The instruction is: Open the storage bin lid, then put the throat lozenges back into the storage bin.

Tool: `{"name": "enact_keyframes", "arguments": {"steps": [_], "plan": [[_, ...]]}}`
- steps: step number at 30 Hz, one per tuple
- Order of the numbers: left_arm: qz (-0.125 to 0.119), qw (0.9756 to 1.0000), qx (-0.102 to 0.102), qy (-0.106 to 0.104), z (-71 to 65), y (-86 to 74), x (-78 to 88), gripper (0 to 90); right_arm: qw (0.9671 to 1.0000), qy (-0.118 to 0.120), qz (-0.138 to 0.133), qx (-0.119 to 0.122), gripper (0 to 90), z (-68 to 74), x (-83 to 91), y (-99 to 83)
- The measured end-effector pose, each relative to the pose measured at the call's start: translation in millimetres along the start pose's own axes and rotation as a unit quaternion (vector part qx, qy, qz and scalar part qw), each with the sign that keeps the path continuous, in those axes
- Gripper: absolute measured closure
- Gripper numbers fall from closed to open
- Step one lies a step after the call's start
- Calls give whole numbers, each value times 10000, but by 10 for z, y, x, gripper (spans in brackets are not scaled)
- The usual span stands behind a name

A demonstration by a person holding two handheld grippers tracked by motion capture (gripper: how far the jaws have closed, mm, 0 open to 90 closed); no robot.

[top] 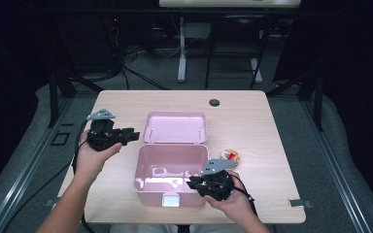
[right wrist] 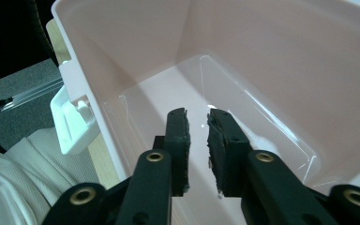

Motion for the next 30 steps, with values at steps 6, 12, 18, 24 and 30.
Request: {"name": "enact_keyframes", "arguments": {"steps": [6, 12, 18, 24, 30], "plan": [[-12, 10000, 35, 23, 4, -111, 53, 591, 9998, -23, -178, -1, 659, 3, 79, 47], [-157, 9998, -21, 144, -17, -199, 129, 560, 9998, 160, -141, 39, 576, 11, 130, 134], [-234, 9996, -162, 66, -37, -236, 212, 529, 9996, 114, -67, 247, 514, 34, 154, 221], [4, 9995, -301, -107, -70, -325, 185, 510, 9997, -76, 137, 179, 504, 4, 185, 296], [16, 9991, -401, -104, -84, -357, 197, 504, 9995, -92, 244, 167, 489, 8, 232, 330]]}}
Point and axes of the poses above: each handheld gripper's, and its own axes: x roughly backward along the jaws, y roughly out of its top, z roughly to its left, the point moved 3 cm from there along -x, roughly forward along the jaws, and after that the axes turned 10 degrees about y, right-handed, at the moved point
